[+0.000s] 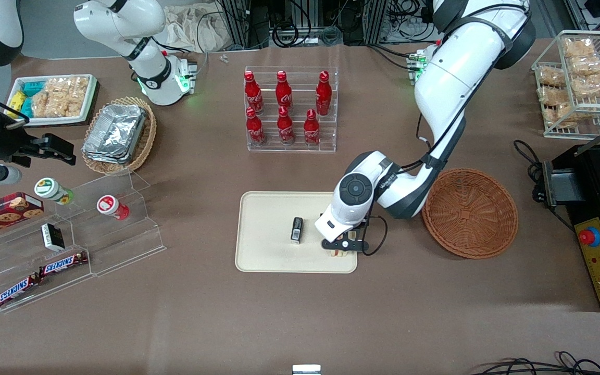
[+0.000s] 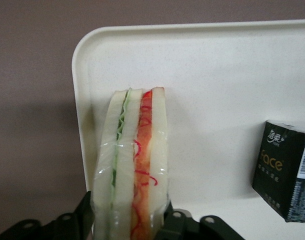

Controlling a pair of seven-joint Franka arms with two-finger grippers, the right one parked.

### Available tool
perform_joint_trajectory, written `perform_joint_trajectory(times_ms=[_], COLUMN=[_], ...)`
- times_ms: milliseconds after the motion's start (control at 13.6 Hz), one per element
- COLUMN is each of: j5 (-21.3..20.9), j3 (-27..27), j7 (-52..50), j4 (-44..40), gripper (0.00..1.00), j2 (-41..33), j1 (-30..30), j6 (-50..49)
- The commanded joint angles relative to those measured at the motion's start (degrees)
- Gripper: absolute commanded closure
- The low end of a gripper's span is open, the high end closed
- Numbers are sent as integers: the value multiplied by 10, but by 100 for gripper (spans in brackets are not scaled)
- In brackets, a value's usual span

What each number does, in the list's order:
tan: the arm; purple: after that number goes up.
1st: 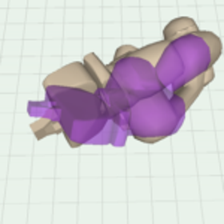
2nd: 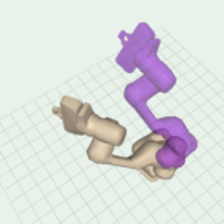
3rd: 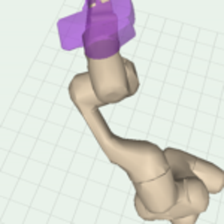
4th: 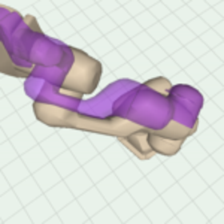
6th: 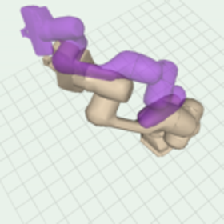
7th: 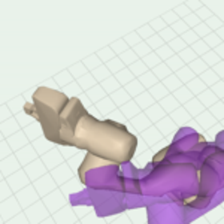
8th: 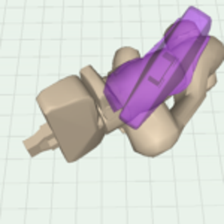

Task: Place sandwich from basket to tray
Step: 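Lower the sandwich onto the tray beside the black box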

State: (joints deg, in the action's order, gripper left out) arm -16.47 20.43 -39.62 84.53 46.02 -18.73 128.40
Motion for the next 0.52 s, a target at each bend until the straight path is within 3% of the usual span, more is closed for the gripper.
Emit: perform_joint_trajectory(times_ms=[0, 295, 443], j5=[-12, 6, 41], j3=[-3, -2, -2], j7=[-19, -21, -13], j4=[-15, -20, -21], gripper=[0, 0, 0], j2=[-22, -113, -152], j1=[-8, 21, 51], j6=[-30, -79, -106])
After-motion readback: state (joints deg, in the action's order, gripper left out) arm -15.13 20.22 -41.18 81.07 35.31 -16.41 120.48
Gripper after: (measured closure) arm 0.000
